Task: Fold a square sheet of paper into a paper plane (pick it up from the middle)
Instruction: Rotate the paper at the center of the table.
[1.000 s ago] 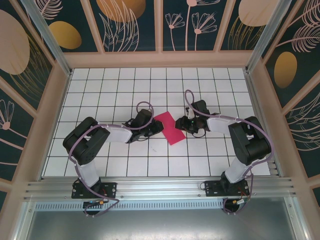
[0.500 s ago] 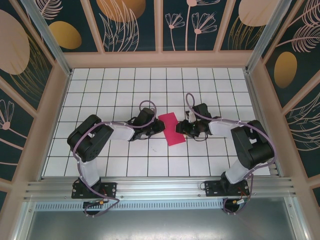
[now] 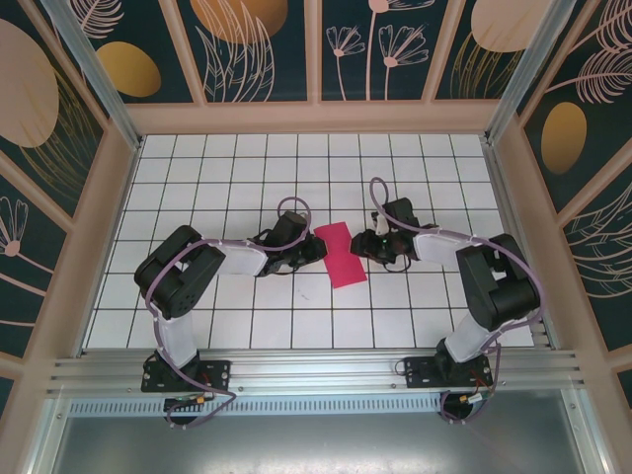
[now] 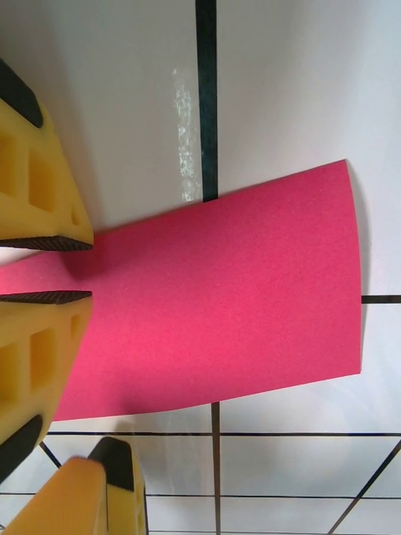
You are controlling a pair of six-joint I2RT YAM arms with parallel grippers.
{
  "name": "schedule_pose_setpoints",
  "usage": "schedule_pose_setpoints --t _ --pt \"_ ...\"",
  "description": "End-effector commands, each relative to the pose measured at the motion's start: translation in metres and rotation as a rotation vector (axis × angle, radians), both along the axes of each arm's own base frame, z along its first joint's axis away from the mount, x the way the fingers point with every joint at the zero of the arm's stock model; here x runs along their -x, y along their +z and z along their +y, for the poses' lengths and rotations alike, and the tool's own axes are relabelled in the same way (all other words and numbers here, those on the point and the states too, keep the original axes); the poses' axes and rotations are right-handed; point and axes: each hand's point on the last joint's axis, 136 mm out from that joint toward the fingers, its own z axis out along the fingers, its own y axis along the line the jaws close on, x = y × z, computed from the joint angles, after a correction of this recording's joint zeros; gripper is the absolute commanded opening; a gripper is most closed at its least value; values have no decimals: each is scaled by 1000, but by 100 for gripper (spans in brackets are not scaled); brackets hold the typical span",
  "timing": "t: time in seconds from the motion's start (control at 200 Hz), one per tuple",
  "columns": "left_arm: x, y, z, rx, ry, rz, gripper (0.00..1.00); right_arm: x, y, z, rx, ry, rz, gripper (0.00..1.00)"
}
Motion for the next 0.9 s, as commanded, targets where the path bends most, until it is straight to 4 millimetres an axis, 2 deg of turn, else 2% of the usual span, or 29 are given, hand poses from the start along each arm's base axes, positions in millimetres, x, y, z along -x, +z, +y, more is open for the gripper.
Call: schedule_pose_setpoints --t 0.0,0.13,0.305,0.435,0.736,0.896 --pt "6 -14 1 -34 -23 33 24 -1 -4 7 -32 30 7 44" --pt "6 -14 0 -31 -27 33 24 10 -11 7 -40 45 35 43" --pt "5 -15 0 -33 -28 33 24 27 -3 12 -104 84 40 41" --pt "5 -15 -2 -29 -33 37 24 33 -2 11 -113 84 44 39" --pt "6 -15 -3 -31 -43 37 24 34 9 13 -153 67 30 39" --pt "7 -15 -3 -31 -47 38 24 22 9 6 -91 43 -3 41"
